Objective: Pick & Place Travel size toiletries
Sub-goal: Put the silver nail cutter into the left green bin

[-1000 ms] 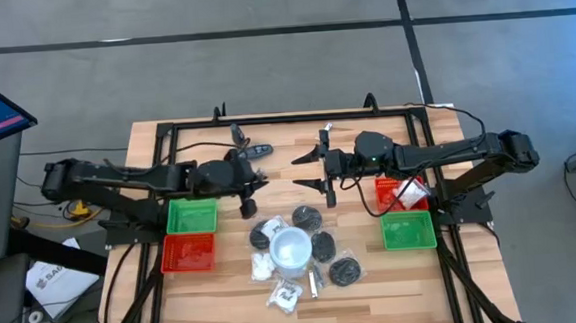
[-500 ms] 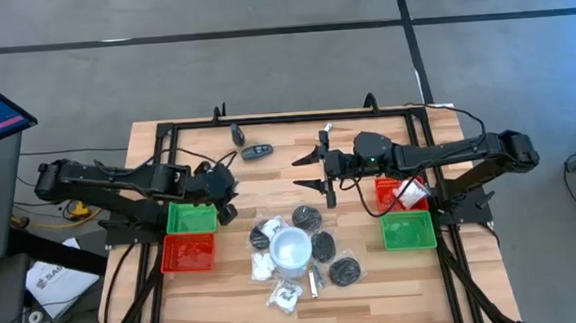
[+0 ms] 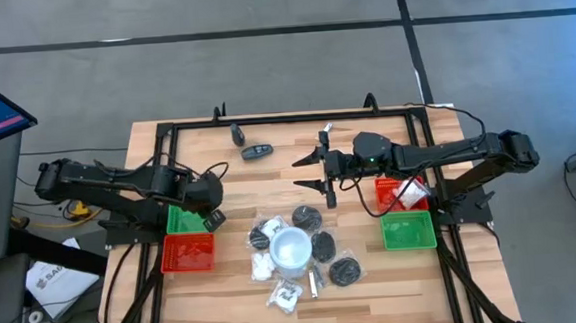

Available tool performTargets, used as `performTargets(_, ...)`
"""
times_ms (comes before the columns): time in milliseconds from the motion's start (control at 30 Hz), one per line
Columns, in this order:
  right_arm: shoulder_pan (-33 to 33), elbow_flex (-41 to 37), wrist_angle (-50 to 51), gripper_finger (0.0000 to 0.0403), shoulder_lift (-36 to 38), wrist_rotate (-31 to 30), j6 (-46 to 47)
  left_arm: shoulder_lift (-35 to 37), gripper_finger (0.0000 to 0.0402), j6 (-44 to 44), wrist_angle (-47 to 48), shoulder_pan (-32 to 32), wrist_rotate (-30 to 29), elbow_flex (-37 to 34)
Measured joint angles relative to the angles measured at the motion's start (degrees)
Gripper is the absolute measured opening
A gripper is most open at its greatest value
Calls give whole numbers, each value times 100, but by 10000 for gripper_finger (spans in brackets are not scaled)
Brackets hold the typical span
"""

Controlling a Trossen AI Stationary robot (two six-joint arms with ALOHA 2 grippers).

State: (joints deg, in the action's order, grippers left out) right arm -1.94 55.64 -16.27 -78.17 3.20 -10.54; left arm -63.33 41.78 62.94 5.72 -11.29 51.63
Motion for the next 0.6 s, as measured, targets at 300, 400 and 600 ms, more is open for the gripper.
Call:
performTargets(300, 0, 0, 0, 193, 0, 0, -44, -2, 34, 464, 187, 54, 494, -671)
performTargets(400, 0, 0, 0, 190, 0, 0, -55, -2, 40, 642, 205, 54, 570, -883)
performTargets(600, -2, 2, 0, 184, 0, 0, -55, -2, 33, 781, 199, 54, 709, -1236)
